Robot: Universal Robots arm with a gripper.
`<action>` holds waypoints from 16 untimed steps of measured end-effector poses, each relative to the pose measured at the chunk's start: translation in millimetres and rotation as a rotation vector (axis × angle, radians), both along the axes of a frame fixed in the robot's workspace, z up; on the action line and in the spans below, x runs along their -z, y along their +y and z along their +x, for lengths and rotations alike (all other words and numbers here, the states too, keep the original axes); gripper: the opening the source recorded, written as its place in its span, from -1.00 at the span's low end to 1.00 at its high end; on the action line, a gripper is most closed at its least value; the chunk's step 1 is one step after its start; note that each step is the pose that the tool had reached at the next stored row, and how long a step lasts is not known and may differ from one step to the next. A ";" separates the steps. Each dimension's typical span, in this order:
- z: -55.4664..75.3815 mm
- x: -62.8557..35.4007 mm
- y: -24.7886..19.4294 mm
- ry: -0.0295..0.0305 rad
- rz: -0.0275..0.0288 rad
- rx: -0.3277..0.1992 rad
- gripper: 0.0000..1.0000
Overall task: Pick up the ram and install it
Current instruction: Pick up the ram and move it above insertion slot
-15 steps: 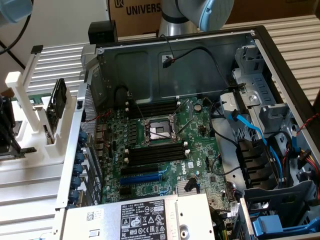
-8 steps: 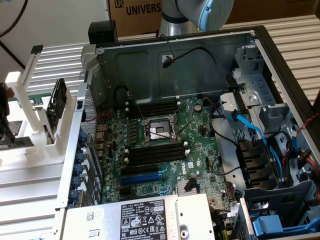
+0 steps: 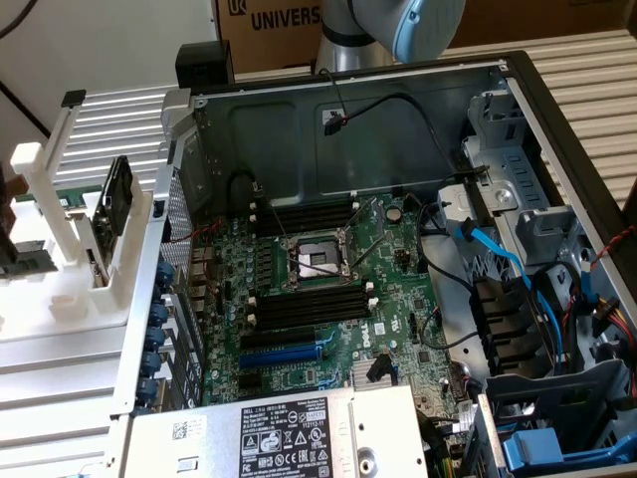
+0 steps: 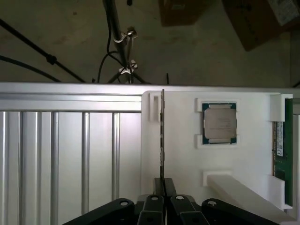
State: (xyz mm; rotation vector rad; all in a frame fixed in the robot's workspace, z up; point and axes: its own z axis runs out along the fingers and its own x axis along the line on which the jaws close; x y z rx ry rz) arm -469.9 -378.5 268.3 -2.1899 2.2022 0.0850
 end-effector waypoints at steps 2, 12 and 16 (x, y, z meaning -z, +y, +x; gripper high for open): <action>0.1 -7.1 0.0 0.0000 -0.0035 0.000 -0.76; 2.2 -46.5 0.1 0.0022 -0.0106 0.002 -0.76; 9.2 -50.0 0.2 0.0157 -0.0107 0.002 -0.76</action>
